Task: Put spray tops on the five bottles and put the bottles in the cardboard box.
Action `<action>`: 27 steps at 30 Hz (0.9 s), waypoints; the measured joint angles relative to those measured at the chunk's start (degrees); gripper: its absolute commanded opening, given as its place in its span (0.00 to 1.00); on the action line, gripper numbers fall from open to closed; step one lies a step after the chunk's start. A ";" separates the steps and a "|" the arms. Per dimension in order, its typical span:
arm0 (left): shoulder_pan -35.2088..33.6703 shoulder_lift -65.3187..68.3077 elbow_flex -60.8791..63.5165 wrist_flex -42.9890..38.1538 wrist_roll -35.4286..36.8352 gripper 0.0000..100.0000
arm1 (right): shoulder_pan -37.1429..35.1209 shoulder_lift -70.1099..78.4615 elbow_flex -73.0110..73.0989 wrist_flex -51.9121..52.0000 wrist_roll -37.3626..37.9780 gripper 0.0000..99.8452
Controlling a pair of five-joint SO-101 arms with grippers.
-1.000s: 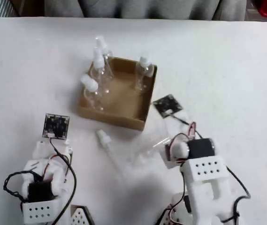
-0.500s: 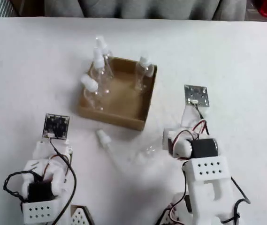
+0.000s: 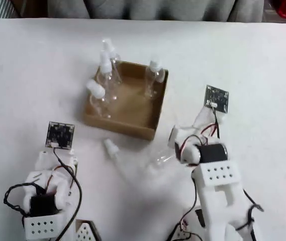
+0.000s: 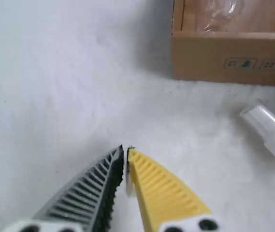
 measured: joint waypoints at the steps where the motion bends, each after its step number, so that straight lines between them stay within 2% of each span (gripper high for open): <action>1: 0.00 0.00 0.00 0.00 0.00 0.02 | 0.00 1.58 0.00 -0.70 -0.79 0.28; 9: 0.00 0.00 0.00 0.00 0.00 0.02 | 0.00 9.32 0.00 -5.89 -8.00 0.28; 23: 0.00 0.00 0.00 0.00 0.00 0.02 | 1.85 22.86 -1.58 -10.73 -8.62 0.28; 25: 0.00 0.00 0.00 0.00 0.00 0.02 | 1.85 24.97 -1.58 -11.96 -8.62 0.25; 27: 0.00 0.00 0.00 0.00 0.00 0.02 | 1.93 25.93 -1.58 -12.92 -8.53 0.17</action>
